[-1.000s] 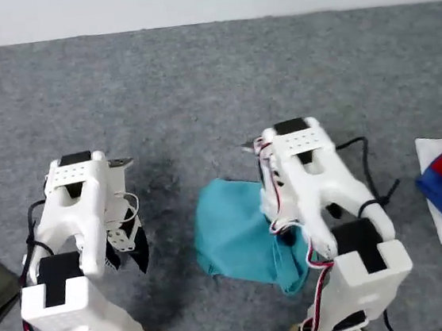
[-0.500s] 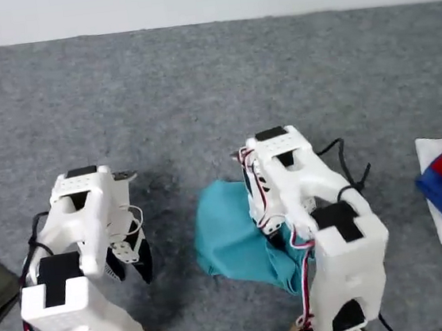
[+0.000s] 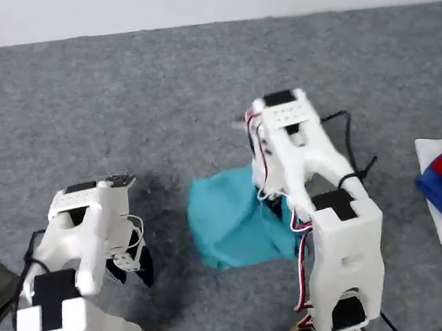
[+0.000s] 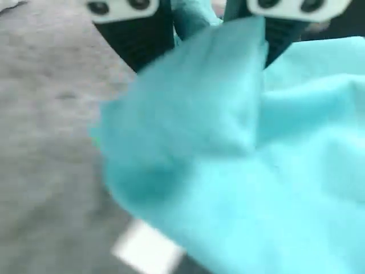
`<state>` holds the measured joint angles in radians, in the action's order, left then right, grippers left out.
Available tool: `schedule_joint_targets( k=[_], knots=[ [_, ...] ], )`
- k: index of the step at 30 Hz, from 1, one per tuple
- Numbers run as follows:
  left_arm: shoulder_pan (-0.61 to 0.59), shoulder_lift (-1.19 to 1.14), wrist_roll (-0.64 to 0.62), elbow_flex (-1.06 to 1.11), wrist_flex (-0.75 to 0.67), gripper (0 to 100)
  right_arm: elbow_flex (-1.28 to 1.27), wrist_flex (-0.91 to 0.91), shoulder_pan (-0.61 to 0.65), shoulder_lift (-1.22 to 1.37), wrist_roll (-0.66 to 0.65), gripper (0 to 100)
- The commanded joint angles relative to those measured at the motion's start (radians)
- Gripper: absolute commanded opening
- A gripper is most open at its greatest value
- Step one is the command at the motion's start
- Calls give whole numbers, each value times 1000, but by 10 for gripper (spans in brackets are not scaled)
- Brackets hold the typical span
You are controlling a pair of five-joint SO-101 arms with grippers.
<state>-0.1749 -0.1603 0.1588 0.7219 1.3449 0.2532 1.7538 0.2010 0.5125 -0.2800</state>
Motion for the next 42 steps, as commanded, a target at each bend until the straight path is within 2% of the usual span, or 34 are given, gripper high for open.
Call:
schedule_joint_targets(
  k=[1,6,15,20,24,33,37,39,42],
  knots=[
    [-6,-3,14,48,-97,180,123,41,-71,-116,-15,9],
    [-6,-3,14,48,-97,180,127,39,-234,-232,-21,9],
    [-6,-3,14,48,-97,180,130,-18,-690,-367,-224,9],
    [-6,-3,14,48,-97,180,130,-186,-960,-453,-327,9],
    [-6,-3,14,48,-97,180,130,-360,-1113,-479,-348,9],
    [-6,-3,14,48,-97,180,130,-510,-1316,-352,-348,9],
    [-6,-3,14,48,-97,180,129,-529,-1363,-246,-356,28],
    [-6,-3,14,48,-97,180,130,-524,-1360,-211,-396,99],
    [-6,-3,14,48,-97,180,135,-535,-1357,-209,-417,266]
  ],
)
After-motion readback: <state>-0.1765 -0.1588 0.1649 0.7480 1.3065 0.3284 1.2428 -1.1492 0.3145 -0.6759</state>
